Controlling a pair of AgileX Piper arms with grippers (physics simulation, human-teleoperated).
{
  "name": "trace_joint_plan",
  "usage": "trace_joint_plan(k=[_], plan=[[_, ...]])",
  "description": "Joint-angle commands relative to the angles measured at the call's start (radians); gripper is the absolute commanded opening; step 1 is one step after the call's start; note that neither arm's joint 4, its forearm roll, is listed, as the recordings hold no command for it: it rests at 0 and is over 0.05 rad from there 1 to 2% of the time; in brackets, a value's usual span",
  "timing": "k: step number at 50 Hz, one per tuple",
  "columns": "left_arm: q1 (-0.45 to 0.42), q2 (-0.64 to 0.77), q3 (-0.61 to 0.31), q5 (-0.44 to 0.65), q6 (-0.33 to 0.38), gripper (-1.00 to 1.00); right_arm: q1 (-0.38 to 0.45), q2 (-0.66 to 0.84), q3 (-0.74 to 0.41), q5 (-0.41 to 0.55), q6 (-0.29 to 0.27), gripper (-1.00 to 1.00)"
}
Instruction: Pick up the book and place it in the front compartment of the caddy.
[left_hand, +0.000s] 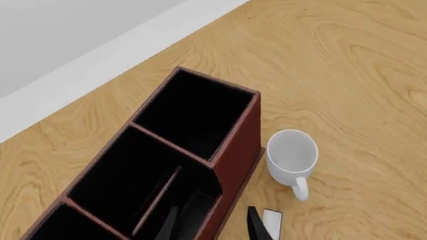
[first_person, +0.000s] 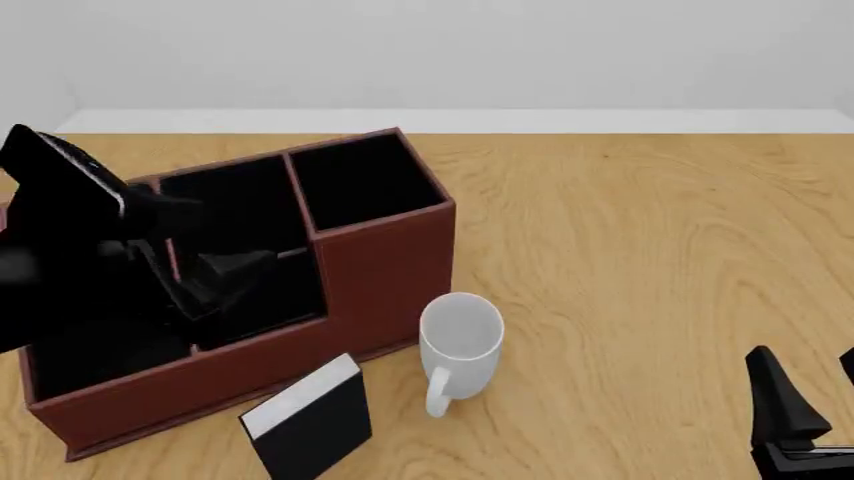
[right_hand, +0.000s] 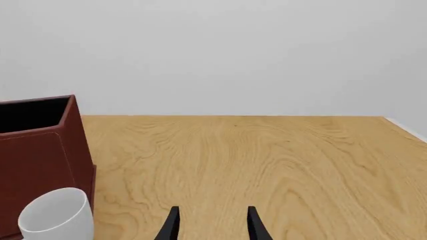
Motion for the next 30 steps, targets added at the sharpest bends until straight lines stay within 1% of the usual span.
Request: trace_joint_plan(k=[1,4,5,6,7,8,9,10,13,18,19,20,22,23,26,30], plan=[[-0.038,0.053,0.017,0.066,0.039,1.0,0.0,0.001,0.0,-0.001,0.0,1.0],[-0.044,0.062,0.017,0.076,0.031,1.0,0.0,0.0,0.0,0.0,0.0,1.0],[-0.055,0.068,0.015,0.082,0.016,1.0,0.0,0.001,0.0,-0.001,0.0,1.0],[-0.055,0.07,0.018,0.085,0.019,1.0,0.0,0.001,0.0,-0.001,0.0,1.0],[-0.051,0.071,0.024,0.083,0.036,1.0,0.0,0.001,0.001,-0.002,0.0,1.0],[-0.055,0.07,0.026,0.083,0.026,1.0,0.0,0.0,-0.001,0.001,0.0,1.0],[-0.08,0.072,0.017,0.092,-0.002,1.0,0.0,0.001,0.0,0.0,0.0,1.0],[-0.077,0.073,0.024,0.092,0.02,1.0,0.0,0.001,0.0,0.0,0.0,1.0],[-0.084,0.077,0.028,0.093,0.01,1.0,0.0,0.002,0.001,-0.003,0.0,1.0],[-0.089,0.084,0.042,0.09,0.013,1.0,0.0,0.004,0.003,-0.007,0.0,1.0],[-0.095,0.086,0.041,0.091,0.006,1.0,0.0,0.004,0.003,-0.007,0.0,1.0],[-0.092,0.086,0.04,0.091,0.019,1.0,0.0,0.003,0.003,-0.007,0.0,1.0],[-0.095,0.088,0.025,0.103,0.014,1.0,0.0,0.003,0.002,-0.005,0.0,1.0],[-0.094,0.089,0.029,0.104,0.029,1.0,0.0,0.003,0.002,-0.005,0.0,1.0],[-0.104,0.1,0.048,0.098,0.031,1.0,0.0,0.002,0.002,-0.005,0.0,1.0],[-0.12,0.107,0.065,0.089,0.02,1.0,0.0,0.003,0.002,-0.005,0.0,1.0]])
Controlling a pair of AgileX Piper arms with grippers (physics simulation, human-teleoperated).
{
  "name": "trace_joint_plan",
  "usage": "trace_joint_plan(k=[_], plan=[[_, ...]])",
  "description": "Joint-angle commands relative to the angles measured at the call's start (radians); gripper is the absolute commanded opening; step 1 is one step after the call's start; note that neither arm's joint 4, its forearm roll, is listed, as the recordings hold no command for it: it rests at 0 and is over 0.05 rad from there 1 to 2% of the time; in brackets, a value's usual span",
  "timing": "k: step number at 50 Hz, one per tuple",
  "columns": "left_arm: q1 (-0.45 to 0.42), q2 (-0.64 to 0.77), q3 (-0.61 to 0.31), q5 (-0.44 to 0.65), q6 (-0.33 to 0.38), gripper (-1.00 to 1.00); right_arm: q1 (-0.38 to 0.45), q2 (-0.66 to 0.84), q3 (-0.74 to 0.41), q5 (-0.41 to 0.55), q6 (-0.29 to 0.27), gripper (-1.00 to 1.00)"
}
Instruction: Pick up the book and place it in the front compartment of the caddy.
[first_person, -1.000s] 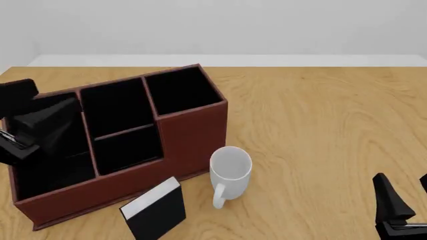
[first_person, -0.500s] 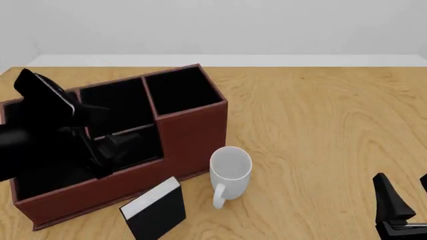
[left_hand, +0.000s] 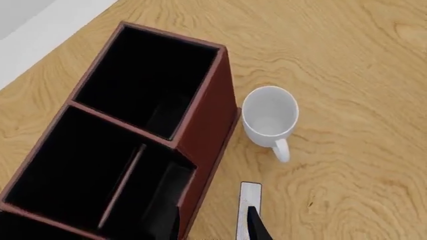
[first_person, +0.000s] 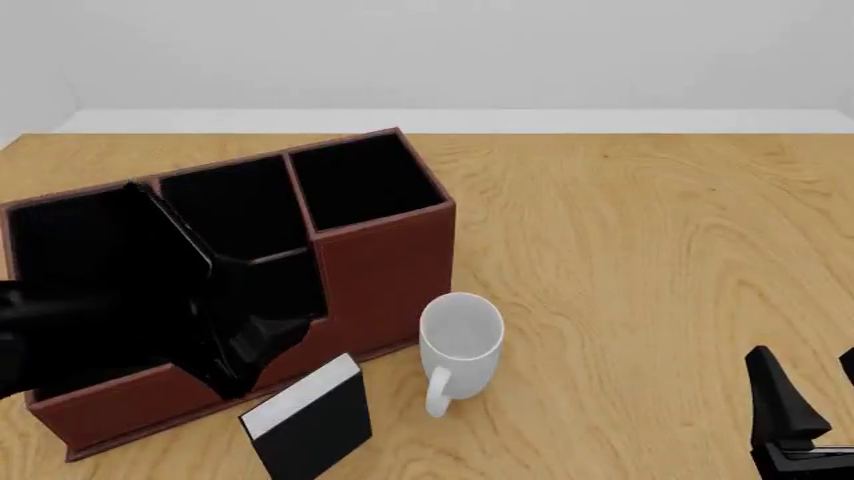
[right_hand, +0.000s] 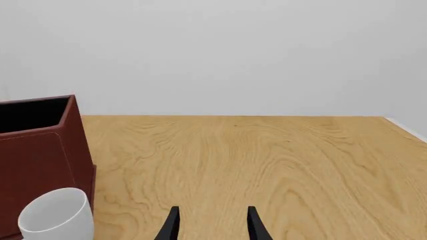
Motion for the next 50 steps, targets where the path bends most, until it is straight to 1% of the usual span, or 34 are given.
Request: trace_joint_plan(k=[1,4,7,12,17,21,25,26,27,28,29,38,45,50], plan=[[-0.04,0.022,0.026,0.001,-0.008,1.0,0.0,0.0,0.0,-0.001,0.0,1.0],[-0.083,0.02,0.038,0.005,-0.018,1.0,0.0,0.0,0.0,-0.001,0.0,1.0],[-0.098,0.017,0.043,0.008,-0.019,1.0,0.0,0.0,0.0,-0.001,0.0,1.0],[-0.098,0.024,0.055,-0.002,-0.038,1.0,0.0,0.0,0.0,-0.001,0.0,1.0],[-0.126,0.025,0.072,-0.006,-0.048,1.0,0.0,0.0,0.0,-0.001,0.0,1.0],[-0.126,0.032,0.08,-0.013,-0.056,1.0,0.0,0.0,0.0,-0.001,0.0,1.0],[-0.125,0.039,0.105,-0.03,-0.078,1.0,0.0,0.0,0.0,-0.001,0.0,1.0],[-0.125,0.044,0.119,-0.038,-0.096,1.0,0.0,0.001,0.0,-0.001,0.0,1.0],[-0.131,0.04,0.128,-0.043,-0.09,1.0,0.0,0.0,0.0,-0.001,0.0,1.0],[-0.118,0.042,0.134,-0.046,-0.101,1.0,0.0,0.0,0.0,-0.001,0.0,1.0],[-0.112,0.041,0.134,-0.047,-0.092,1.0,0.0,0.0,0.0,-0.001,0.0,1.0],[-0.089,0.022,0.127,-0.028,-0.087,1.0,0.0,0.0,0.0,-0.001,0.0,1.0],[-0.082,0.03,0.162,-0.062,-0.111,1.0,0.0,0.0,0.0,-0.001,0.0,1.0],[-0.088,0.034,0.205,-0.095,-0.128,1.0,0.0,0.0,0.0,-0.001,0.0,1.0]])
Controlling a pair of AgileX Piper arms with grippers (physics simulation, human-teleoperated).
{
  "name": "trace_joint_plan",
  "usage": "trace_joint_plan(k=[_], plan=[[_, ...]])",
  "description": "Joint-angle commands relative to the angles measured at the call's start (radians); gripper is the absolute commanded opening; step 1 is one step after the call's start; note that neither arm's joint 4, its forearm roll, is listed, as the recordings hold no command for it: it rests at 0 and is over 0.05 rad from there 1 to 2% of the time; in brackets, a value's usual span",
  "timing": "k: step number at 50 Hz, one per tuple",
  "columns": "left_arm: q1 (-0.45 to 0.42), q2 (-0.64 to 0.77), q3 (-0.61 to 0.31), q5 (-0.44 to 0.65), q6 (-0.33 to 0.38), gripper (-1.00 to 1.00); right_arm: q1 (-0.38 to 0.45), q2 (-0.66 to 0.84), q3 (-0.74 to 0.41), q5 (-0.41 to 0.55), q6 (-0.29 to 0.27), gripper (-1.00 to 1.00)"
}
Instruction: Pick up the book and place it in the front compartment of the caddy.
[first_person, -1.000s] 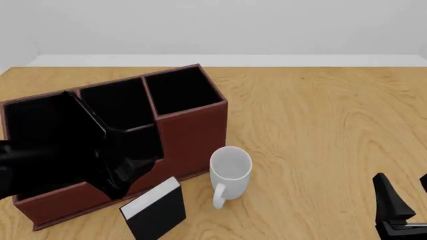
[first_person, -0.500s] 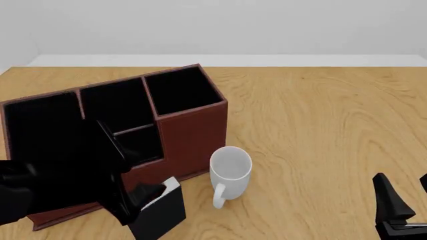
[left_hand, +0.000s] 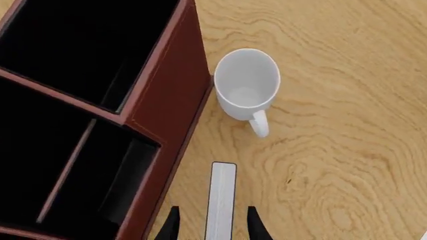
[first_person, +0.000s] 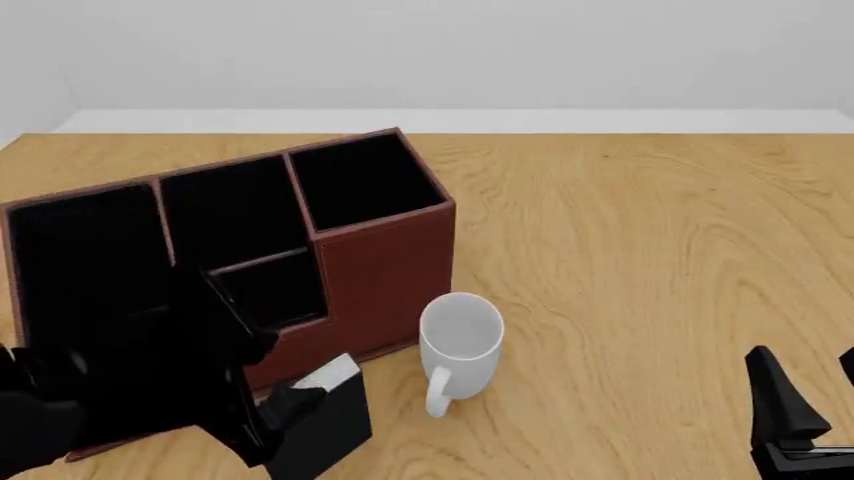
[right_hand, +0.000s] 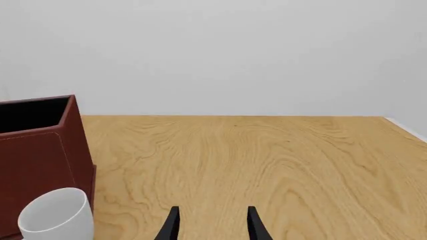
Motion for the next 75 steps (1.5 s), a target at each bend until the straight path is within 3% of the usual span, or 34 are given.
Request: trace_joint_plan(k=[1,49,57,58,59,60,62,63,75], plan=[[0.003,0.006,0.052,-0.04,-0.033,1.0,0.0,0.0,0.0,0.0,0.0,1.0],[-0.014,0.097,0.119,-0.137,-0.054,1.0,0.0,0.0,0.0,0.0,0.0,1.0],[-0.009,0.093,0.116,-0.128,-0.036,1.0,0.0,0.0,0.0,0.0,0.0,1.0],[0.003,0.091,0.115,-0.126,-0.017,1.0,0.0,0.0,0.0,0.0,0.0,1.0],[0.053,0.083,0.113,-0.127,0.055,1.0,0.0,0.0,0.0,0.0,0.0,1.0],[0.061,0.086,0.109,-0.121,0.054,-1.0,0.0,0.0,0.0,0.0,0.0,1.0],[-0.001,0.057,0.105,-0.087,0.049,-1.0,0.0,0.0,0.0,0.0,0.0,1.0],[0.023,0.048,0.103,-0.079,0.093,-1.0,0.0,0.0,0.0,0.0,0.0,1.0],[0.092,0.002,0.004,0.041,0.206,-1.0,0.0,0.0,0.0,0.0,0.0,1.0]])
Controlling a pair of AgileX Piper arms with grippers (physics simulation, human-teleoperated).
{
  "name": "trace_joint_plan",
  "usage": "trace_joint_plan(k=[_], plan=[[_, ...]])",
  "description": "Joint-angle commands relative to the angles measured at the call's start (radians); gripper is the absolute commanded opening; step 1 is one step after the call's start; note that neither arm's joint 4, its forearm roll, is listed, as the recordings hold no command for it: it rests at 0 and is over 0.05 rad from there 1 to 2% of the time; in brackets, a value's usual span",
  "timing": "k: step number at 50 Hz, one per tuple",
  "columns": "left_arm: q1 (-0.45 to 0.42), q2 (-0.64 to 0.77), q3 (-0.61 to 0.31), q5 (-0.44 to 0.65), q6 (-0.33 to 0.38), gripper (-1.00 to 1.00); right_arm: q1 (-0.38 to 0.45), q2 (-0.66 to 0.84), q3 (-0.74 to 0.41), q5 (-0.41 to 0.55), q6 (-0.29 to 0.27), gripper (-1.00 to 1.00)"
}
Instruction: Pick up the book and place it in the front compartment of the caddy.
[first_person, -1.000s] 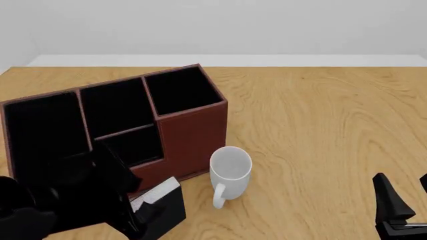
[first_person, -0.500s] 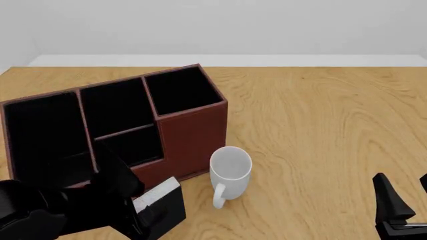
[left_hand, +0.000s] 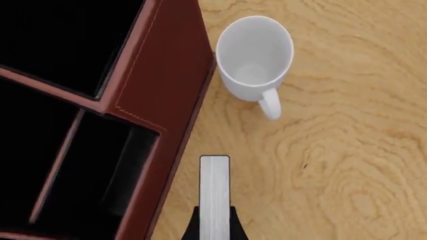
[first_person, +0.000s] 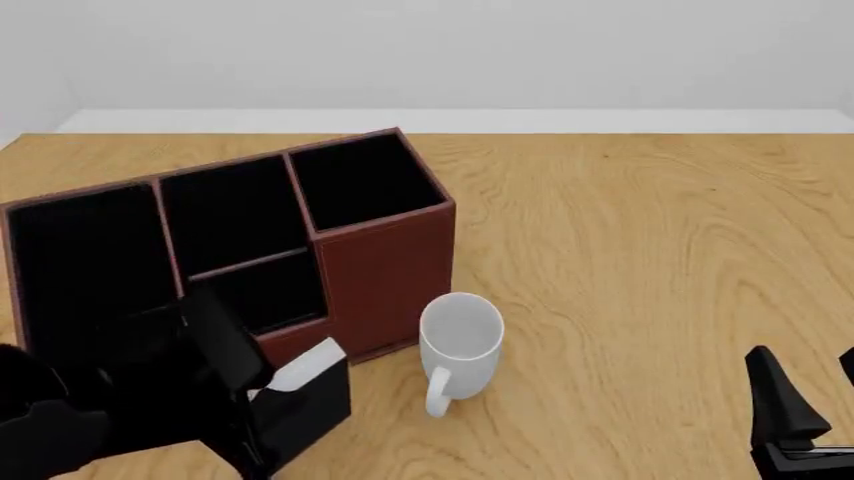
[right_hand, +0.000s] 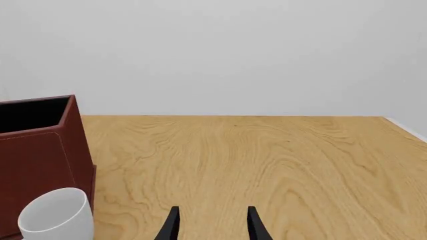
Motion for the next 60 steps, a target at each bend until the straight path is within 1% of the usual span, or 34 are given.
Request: trace_joint_plan(k=[1,3,5,7,12,13,14,16,19,20,22,23,24,25,28,29,30,35,38,39,40,41,42,43,44,45,47,48,52,53,54,55,58,60], plan=[[0.043,-0.049,-0.073,0.091,0.119,-1.0,0.0,0.0,0.0,0.0,0.0,1.0],[0.052,-0.062,-0.09,0.111,0.137,-1.0,0.0,0.0,0.0,0.0,0.0,1.0],[0.048,-0.069,-0.107,0.127,0.139,-1.0,0.0,0.0,0.0,0.0,0.0,1.0],[0.059,-0.08,-0.127,0.147,0.16,-1.0,0.0,0.0,0.0,0.0,0.0,1.0],[0.054,-0.105,-0.172,0.193,0.173,-1.0,0.0,0.0,0.0,0.0,0.0,1.0],[0.032,-0.121,-0.181,0.208,0.183,-1.0,0.0,0.0,0.0,0.0,0.0,1.0],[0.043,-0.124,-0.189,0.217,0.183,-1.0,0.0,0.0,0.0,0.0,0.0,1.0],[0.034,-0.138,-0.199,0.232,0.198,-1.0,0.0,0.0,0.0,0.0,0.0,1.0],[0.001,-0.166,-0.214,0.264,0.217,-1.0,0.0,0.0,0.0,0.0,0.0,1.0],[-0.018,-0.171,-0.218,0.275,0.209,-1.0,0.0,0.0,0.0,0.0,0.0,1.0],[-0.039,-0.186,-0.221,0.292,0.225,-1.0,0.0,0.0,0.0,0.0,0.0,1.0],[-0.08,-0.195,-0.232,0.314,0.22,-1.0,0.0,0.0,0.0,0.0,0.0,1.0],[-0.091,-0.197,-0.237,0.322,0.219,-1.0,0.0,0.0,0.0,0.0,0.0,1.0],[-0.088,-0.207,-0.241,0.336,0.238,-1.0,0.0,0.0,0.0,0.0,0.0,1.0],[-0.145,-0.216,-0.271,0.369,0.221,-1.0,0.0,0.0,0.0,0.0,0.0,1.0],[-0.152,-0.226,-0.284,0.388,0.239,-1.0,0.0,0.0,0.0,0.0,0.0,1.0],[-0.193,-0.228,-0.304,0.406,0.223,-1.0,0.0,0.0,0.0,0.0,0.0,1.0],[-0.201,-0.239,-0.344,0.451,0.237,-1.0,0.0,0.0,0.0,0.0,0.0,1.0],[-0.227,-0.244,-0.374,0.477,0.233,-1.0,0.0,0.0,0.0,0.0,0.0,1.0],[-0.222,-0.249,-0.377,0.485,0.249,-1.0,0.0,0.0,0.0,0.0,0.0,1.0],[-0.223,-0.249,-0.382,0.489,0.247,-1.0,0.0,0.0,0.0,0.0,0.0,1.0],[-0.249,-0.25,-0.395,0.504,0.25,-1.0,0.0,0.0,0.0,0.0,0.0,1.0],[-0.243,-0.256,-0.396,0.511,0.269,-1.0,0.0,0.0,0.0,0.0,0.0,1.0],[-0.236,-0.252,-0.414,0.518,0.257,-1.0,0.0,0.0,0.0,0.0,0.0,1.0],[-0.253,-0.249,-0.43,0.53,0.249,-1.0,0.0,0.0,0.0,0.0,0.0,1.0],[-0.26,-0.255,-0.434,0.541,0.269,-1.0,0.0,0.0,0.0,0.0,0.0,1.0],[-0.243,-0.249,-0.474,0.565,0.269,-1.0,0.0,0.0,0.0,0.0,0.0,1.0],[-0.249,-0.257,-0.475,0.575,0.286,-1.0,0.0,0.0,0.0,0.0,0.0,1.0],[-0.203,-0.27,-0.505,0.613,0.343,-1.0,0.0,0.0,0.0,0.0,0.0,1.0],[-0.203,-0.265,-0.525,0.623,0.336,-1.0,0.0,0.0,0.0,0.0,0.0,1.0],[-0.187,-0.267,-0.537,0.633,0.352,-1.0,0.0,0.0,0.0,0.0,0.0,1.0],[-0.137,-0.283,-0.518,0.638,0.415,-1.0,0.0,0.0,0.0,0.0,0.0,1.0],[-0.12,-0.282,-0.55,0.655,0.444,-1.0,0.0,0.0,0.0,0.0,0.0,1.0],[-0.108,-0.276,-0.588,0.669,0.461,-1.0,0.0,0.0,0.0,0.0,0.0,1.0]])
